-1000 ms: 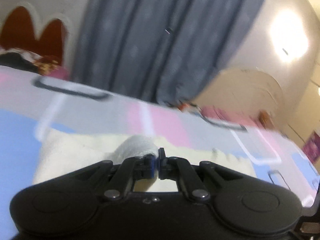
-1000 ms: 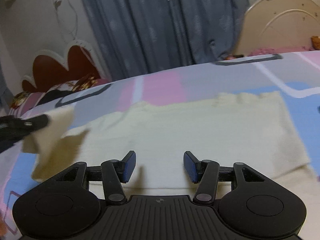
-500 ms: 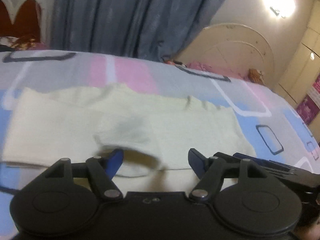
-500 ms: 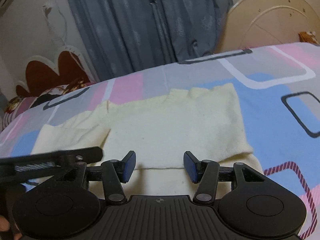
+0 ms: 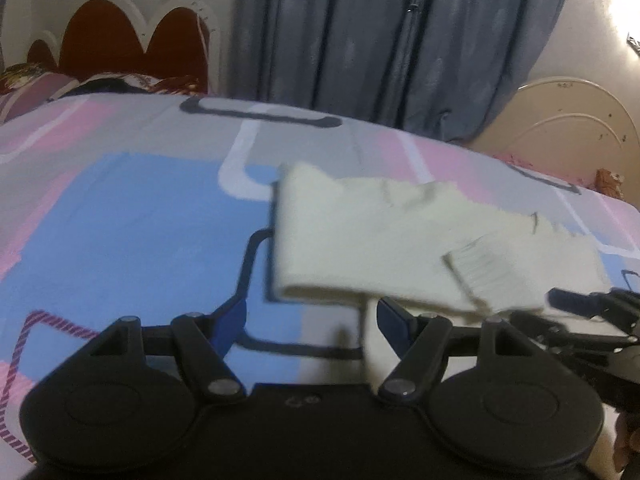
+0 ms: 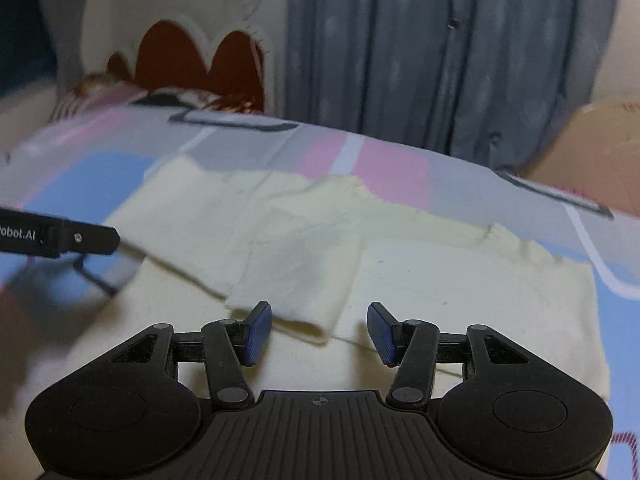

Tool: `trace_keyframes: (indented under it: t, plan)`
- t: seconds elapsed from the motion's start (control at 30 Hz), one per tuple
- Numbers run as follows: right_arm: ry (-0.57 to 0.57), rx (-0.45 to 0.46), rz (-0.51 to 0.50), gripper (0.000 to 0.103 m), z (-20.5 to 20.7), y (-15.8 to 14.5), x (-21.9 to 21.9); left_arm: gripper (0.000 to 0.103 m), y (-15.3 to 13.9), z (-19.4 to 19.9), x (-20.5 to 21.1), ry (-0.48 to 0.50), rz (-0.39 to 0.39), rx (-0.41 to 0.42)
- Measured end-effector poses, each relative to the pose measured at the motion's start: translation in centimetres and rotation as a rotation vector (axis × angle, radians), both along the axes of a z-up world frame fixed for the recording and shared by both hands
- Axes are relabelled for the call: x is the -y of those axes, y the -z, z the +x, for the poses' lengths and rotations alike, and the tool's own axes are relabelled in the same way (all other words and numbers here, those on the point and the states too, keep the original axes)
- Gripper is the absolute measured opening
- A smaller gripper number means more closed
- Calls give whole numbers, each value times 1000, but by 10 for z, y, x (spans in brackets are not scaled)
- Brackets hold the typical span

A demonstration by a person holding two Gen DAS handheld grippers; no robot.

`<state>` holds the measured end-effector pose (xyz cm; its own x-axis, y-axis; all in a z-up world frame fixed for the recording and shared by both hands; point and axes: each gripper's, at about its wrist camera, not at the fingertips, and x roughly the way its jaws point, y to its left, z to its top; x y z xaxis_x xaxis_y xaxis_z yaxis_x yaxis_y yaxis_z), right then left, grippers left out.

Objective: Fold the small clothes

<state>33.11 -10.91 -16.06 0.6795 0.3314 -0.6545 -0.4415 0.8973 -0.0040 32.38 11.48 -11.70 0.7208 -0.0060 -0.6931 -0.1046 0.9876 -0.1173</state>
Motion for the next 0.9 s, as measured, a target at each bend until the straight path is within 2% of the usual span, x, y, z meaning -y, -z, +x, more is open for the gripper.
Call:
trace_keyframes:
  t: [0.1, 0.3, 0.33, 0.37, 0.57, 0.77, 0.8, 0.83, 0.9]
  plan:
    - [7, 20, -51, 53, 1, 7, -6, 71, 5, 4, -3, -7, 18, 3]
    - [53, 39, 11, 52, 20, 2, -15, 71, 12, 14, 4, -3, 69, 28]
    - [58, 32, 26, 40, 24, 1, -14, 71, 14, 16, 6, 1, 84, 32]
    - [68, 16, 41, 6, 28, -1, -12, 71, 15, 15, 7, 4, 96, 35]
    - [278, -37, 269, 7, 42, -20, 58, 71, 21, 18, 22, 36, 145, 64]
    - [388, -73, 310, 7, 47, -22, 115, 69, 22, 24, 35, 45, 152, 93]
    - [405, -78, 304, 7, 47, -19, 121, 66, 21, 24, 36, 36, 155, 105]
    - [425, -80, 301, 7, 45, -17, 128, 50, 20, 24, 36, 29, 145, 111]
    - [475, -101, 329, 7, 43, -11, 144, 35, 20, 24, 36, 33, 118, 100]
